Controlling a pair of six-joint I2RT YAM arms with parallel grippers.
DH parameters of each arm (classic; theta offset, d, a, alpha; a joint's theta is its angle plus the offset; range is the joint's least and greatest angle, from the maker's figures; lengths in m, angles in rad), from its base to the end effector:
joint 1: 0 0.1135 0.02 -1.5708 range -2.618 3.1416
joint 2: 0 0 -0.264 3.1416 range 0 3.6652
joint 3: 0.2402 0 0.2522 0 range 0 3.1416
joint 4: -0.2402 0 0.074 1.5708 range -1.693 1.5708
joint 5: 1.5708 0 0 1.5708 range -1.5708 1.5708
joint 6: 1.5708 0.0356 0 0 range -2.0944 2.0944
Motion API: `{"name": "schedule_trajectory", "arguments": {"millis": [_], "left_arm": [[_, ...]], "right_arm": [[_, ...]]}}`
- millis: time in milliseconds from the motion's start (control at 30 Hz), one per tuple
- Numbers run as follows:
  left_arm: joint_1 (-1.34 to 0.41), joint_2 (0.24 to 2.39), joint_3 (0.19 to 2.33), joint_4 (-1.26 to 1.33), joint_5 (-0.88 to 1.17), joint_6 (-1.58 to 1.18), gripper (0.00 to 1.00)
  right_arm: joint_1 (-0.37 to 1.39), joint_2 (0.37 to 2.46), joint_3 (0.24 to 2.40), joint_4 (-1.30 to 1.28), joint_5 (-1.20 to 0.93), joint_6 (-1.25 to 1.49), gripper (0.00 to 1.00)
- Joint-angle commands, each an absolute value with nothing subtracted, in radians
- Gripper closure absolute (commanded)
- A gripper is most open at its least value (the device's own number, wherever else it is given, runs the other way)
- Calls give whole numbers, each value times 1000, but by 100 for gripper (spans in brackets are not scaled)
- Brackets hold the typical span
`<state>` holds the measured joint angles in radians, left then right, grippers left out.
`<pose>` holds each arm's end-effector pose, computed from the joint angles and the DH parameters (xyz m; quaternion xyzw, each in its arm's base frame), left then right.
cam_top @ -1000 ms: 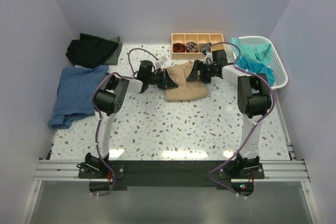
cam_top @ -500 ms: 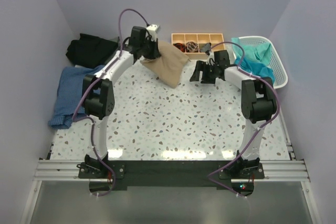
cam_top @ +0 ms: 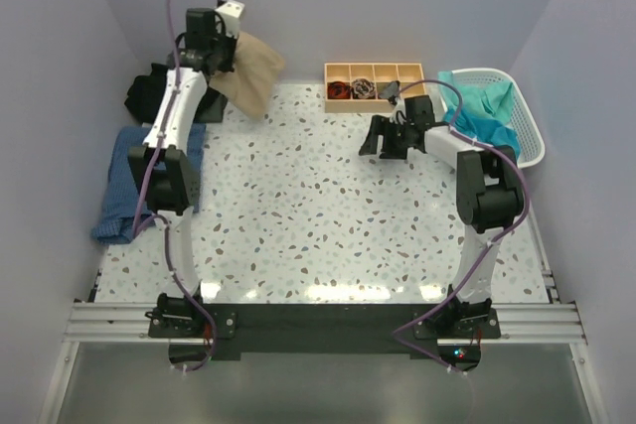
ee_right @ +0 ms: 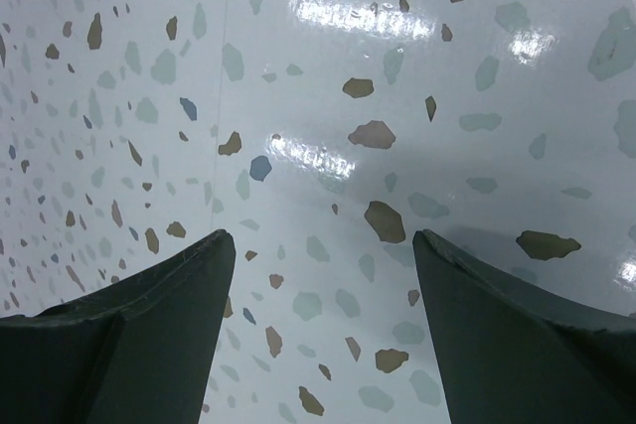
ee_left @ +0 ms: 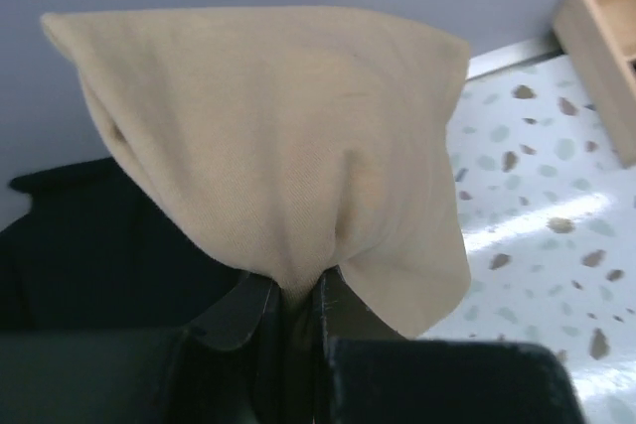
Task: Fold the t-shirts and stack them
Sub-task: Neatly place the folded tshirt to the corner, then reset both grippers
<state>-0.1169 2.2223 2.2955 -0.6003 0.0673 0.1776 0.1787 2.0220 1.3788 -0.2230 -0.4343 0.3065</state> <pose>0.5109 -0.0624 0.3461 0.1437 0.8546 -0.0140 0.4989 0.4264 0.0922 0.1712 -0.0157 0.9194 0.2772 0.2785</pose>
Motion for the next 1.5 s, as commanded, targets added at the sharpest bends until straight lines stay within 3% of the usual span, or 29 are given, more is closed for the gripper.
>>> {"name": "schedule_trajectory", "arguments": {"millis": [0,333,367,400,467,800,1100,1200,1367,1467], "left_arm": [[30,2233,2382,-539,64,244,100],[235,2348,2390,-427,132,206,100],[241,2361,2376,-376,120,199,86],[244,2382,2366,-365,98,199,62],[247,2396,2353,-312,5,207,0],[290,2272,2292,-256,-255,178,0],[246,1981,2137,-344,95,-20,0],[84,1870,2032,-328,19,-40,0],[-116,1728,1855,-262,104,-71,0],[-262,1631,1644,-158,78,-75,0]], "right_arm": [[184,2039,1396,-192,-454,321,23],[184,2108,1433,-216,-463,318,24],[186,2112,1431,-216,-465,319,24],[187,2115,1430,-216,-465,319,24],[187,2123,1433,-224,-465,313,25],[198,2117,1427,-219,-472,316,25],[224,1972,1404,-242,-486,292,23],[235,1904,1390,-267,-462,267,23],[247,1795,1320,-304,-384,224,22],[245,1692,1243,-299,-318,209,20]]}}
